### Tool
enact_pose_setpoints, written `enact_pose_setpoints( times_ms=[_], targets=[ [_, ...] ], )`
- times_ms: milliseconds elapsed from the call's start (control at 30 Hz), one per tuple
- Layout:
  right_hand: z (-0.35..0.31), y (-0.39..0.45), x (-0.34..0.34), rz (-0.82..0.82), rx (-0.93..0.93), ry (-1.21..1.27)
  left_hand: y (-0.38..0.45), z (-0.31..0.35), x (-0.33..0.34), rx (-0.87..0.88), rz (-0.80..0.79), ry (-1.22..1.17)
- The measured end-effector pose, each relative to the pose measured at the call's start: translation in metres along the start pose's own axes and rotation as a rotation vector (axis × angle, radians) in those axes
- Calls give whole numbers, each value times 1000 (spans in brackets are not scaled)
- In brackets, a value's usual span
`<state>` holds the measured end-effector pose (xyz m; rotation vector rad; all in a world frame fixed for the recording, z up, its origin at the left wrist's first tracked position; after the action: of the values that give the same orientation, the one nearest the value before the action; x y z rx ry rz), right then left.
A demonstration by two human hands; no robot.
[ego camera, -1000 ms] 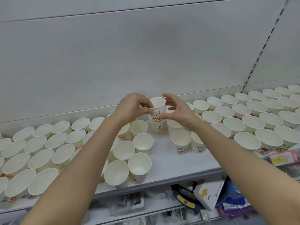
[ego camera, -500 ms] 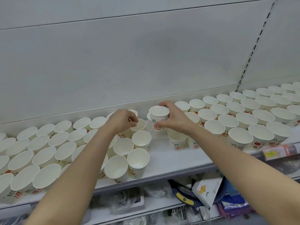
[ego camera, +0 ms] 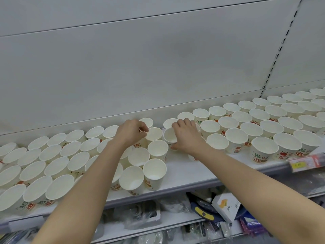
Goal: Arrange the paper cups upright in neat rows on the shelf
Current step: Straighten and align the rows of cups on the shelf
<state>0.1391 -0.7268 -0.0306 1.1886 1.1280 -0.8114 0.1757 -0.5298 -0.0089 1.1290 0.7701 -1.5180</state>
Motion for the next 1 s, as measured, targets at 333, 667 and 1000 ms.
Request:
enact_pose_setpoints(
  times_ms=[333, 667, 1000],
  targets=[
    [7, -1, -4, -16, 15, 2, 3, 0, 0, -46, 14, 9],
    [6, -6, -12, -11, -85, 84, -7, 34, 6, -38, 124, -33],
    [-2, -9, -13, 25, -158, 111, -19, 18, -1, -59, 155, -17]
  ],
)
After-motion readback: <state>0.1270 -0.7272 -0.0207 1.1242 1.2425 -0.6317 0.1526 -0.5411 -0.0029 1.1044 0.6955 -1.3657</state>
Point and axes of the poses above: each hand's wrist, its own y-axis towards the middle knuckle, its own x-axis out of the palm, z = x × y, the point moved 6 cm from there along y, towards the middle knuckle, and after that the axes turned 2 degrees about x, right-handed, at the moved point
